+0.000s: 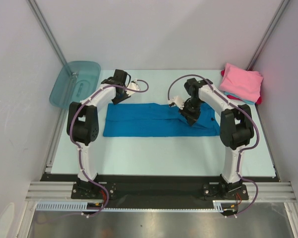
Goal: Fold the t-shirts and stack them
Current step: Fold the tshirt
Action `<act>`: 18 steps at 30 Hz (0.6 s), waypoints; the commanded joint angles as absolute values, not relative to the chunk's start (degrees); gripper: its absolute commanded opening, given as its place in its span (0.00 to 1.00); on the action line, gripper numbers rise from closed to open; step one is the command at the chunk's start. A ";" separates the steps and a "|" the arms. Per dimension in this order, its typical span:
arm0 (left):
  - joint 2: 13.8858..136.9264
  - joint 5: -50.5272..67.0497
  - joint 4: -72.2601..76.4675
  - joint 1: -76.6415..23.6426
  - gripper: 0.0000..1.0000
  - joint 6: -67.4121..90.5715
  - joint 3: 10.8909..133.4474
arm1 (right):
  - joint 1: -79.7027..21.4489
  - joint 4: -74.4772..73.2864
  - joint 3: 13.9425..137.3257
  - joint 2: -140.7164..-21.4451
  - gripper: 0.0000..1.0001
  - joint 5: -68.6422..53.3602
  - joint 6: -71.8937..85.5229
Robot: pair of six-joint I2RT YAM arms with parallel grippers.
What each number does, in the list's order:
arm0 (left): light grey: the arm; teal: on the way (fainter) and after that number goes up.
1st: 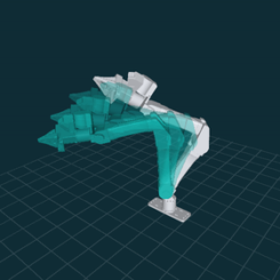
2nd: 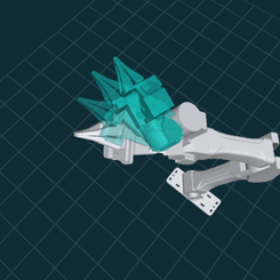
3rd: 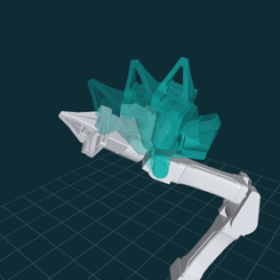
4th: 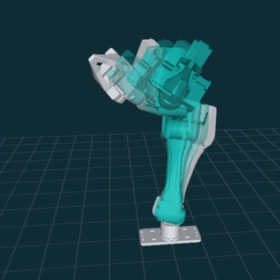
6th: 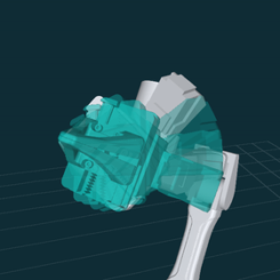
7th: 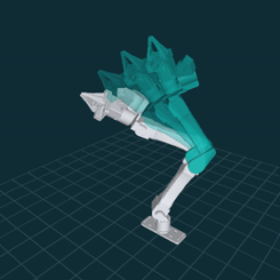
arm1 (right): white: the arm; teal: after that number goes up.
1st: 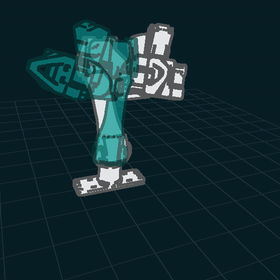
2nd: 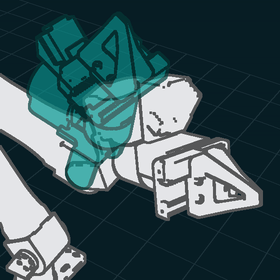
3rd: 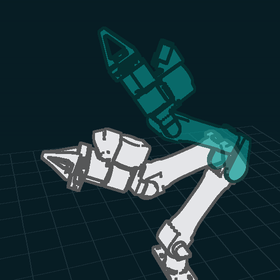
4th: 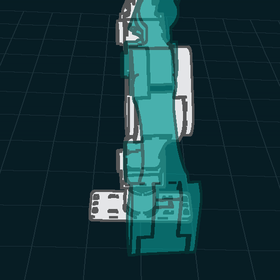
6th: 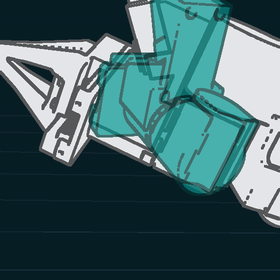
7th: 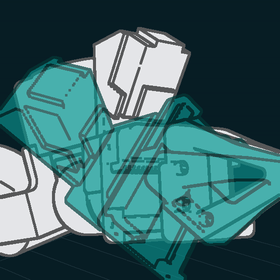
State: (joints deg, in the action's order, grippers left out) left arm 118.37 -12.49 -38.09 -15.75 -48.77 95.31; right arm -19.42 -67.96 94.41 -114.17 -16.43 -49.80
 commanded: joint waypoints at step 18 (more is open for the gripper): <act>118.92 -13.18 -36.91 -16.17 0.40 -50.45 97.82 | -17.76 -70.93 94.56 -114.87 0.39 -13.44 -53.35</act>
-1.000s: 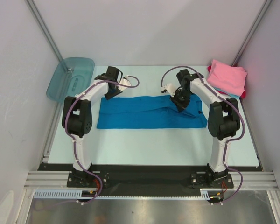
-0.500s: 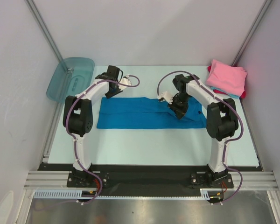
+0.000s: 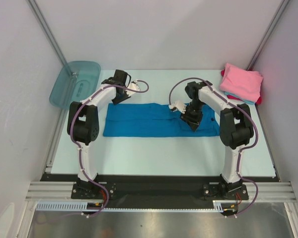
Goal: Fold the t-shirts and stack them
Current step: Fold the tshirt
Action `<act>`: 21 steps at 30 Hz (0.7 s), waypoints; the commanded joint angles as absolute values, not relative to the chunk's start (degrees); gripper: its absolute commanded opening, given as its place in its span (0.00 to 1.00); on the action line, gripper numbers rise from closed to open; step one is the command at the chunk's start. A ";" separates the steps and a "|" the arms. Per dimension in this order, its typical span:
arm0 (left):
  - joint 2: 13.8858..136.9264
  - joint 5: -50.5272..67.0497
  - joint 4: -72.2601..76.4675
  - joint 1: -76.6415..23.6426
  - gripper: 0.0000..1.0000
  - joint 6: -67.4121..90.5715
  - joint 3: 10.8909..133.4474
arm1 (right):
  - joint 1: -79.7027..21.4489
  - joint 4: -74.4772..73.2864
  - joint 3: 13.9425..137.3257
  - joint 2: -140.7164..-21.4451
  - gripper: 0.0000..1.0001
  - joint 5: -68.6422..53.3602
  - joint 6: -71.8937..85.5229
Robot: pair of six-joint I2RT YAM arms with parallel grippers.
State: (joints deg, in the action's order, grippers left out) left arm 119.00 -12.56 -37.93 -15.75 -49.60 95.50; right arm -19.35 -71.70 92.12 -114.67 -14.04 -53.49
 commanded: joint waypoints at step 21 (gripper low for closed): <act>118.83 -13.62 -36.74 -16.61 0.40 -49.57 97.12 | -5.10 -60.03 105.65 -122.96 0.24 -16.61 -31.73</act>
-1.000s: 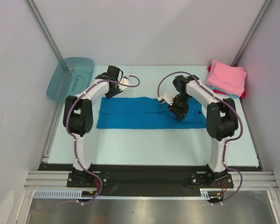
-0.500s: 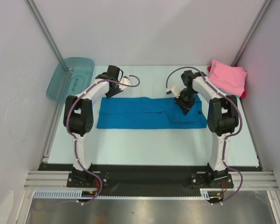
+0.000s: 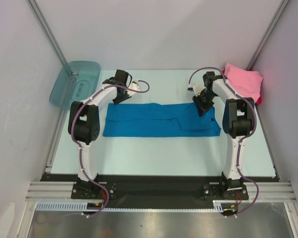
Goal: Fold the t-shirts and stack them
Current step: Fold the tshirt
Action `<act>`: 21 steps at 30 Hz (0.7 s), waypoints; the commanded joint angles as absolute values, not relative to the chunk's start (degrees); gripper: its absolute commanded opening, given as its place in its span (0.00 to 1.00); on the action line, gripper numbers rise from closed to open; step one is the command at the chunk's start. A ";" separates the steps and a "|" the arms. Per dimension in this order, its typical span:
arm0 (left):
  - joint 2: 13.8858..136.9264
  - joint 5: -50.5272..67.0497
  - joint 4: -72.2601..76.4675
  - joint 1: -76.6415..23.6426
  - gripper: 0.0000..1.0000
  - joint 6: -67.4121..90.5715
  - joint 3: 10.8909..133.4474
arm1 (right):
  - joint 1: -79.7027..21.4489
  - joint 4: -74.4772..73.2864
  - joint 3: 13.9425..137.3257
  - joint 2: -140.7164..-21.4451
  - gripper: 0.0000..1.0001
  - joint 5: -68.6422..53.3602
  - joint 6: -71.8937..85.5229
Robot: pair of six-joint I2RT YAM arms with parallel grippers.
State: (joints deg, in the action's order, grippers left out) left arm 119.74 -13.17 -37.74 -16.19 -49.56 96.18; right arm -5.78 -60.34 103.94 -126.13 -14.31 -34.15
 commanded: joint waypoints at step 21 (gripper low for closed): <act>120.23 -15.56 -37.18 -18.63 0.41 -53.61 99.93 | 6.24 -67.32 93.43 -115.93 0.25 -34.18 -31.64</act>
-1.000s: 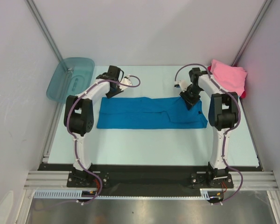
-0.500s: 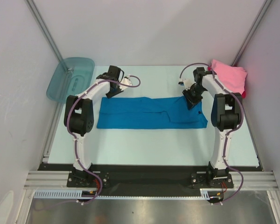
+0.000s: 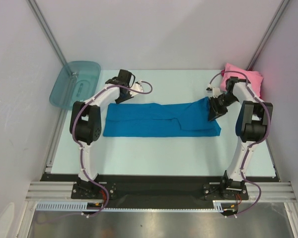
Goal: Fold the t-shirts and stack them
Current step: Fold the tshirt
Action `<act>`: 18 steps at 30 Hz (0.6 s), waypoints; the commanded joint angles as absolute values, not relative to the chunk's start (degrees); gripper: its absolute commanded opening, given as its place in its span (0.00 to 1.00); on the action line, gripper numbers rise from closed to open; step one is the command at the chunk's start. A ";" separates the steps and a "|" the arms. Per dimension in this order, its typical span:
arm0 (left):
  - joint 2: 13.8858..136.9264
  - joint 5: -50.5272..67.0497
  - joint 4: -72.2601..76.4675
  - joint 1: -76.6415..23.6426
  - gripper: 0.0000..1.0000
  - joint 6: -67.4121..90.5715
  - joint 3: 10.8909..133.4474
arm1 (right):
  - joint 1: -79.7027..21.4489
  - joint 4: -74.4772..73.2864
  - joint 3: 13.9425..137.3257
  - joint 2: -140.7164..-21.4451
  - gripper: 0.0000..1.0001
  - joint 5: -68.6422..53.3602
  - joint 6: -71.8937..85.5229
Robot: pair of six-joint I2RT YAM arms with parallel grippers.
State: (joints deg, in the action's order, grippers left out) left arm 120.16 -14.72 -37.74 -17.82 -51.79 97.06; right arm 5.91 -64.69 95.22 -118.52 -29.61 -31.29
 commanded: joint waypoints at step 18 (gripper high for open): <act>122.08 -15.56 -37.35 -19.60 0.41 -53.70 102.04 | 8.87 -69.17 87.98 -113.03 0.36 -32.26 -32.61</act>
